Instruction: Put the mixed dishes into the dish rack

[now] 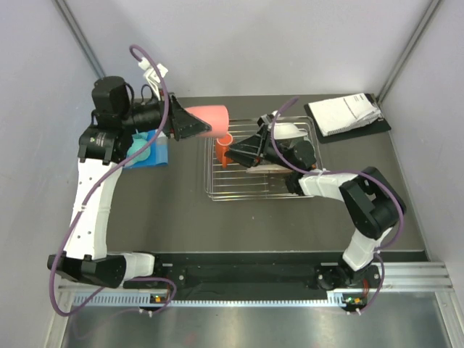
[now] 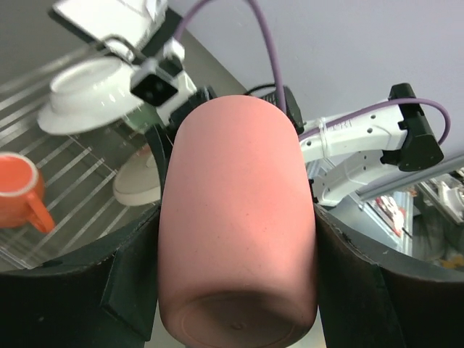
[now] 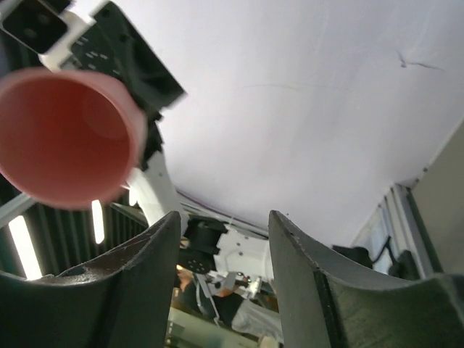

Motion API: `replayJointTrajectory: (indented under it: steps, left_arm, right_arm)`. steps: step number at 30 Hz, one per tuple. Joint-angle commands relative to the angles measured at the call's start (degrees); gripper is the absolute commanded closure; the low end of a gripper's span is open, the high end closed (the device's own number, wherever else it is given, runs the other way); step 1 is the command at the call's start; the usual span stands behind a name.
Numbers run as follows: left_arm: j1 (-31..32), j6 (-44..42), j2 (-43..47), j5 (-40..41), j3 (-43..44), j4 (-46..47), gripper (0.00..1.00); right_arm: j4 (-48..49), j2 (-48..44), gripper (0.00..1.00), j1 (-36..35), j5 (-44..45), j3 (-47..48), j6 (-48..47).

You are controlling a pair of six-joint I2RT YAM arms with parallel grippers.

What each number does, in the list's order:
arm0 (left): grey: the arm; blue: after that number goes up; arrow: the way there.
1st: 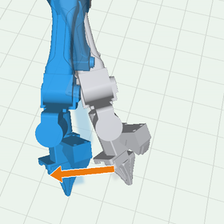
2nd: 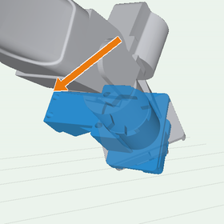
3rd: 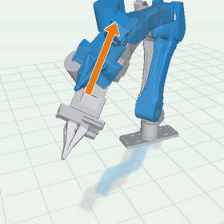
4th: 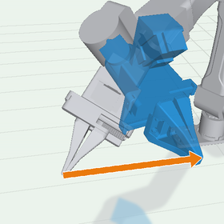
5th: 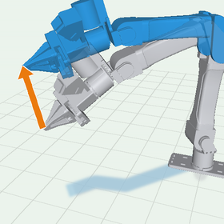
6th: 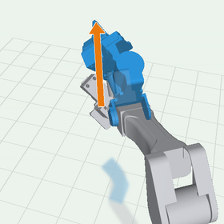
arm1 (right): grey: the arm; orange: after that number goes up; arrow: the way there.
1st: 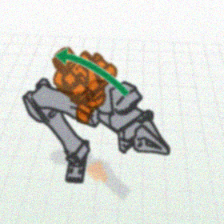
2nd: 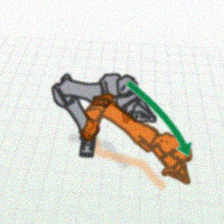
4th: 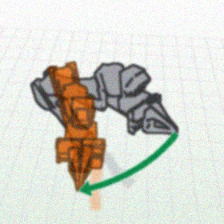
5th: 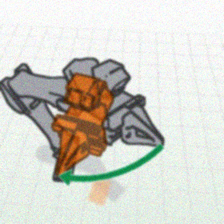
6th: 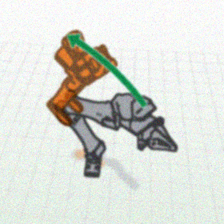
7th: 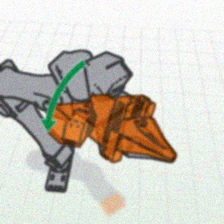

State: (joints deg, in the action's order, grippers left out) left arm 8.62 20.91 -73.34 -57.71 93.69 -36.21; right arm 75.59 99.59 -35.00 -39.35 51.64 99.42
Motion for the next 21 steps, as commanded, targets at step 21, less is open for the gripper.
replayJointTrajectory:
  steps: [21]
  left_arm:
    - [19.49,-36.36,-9.71,49.08,-2.53,-19.96,1.0]
  right_arm:
    - [-83.23,-49.4,0.33,3.8,7.26,23.42,-74.98]
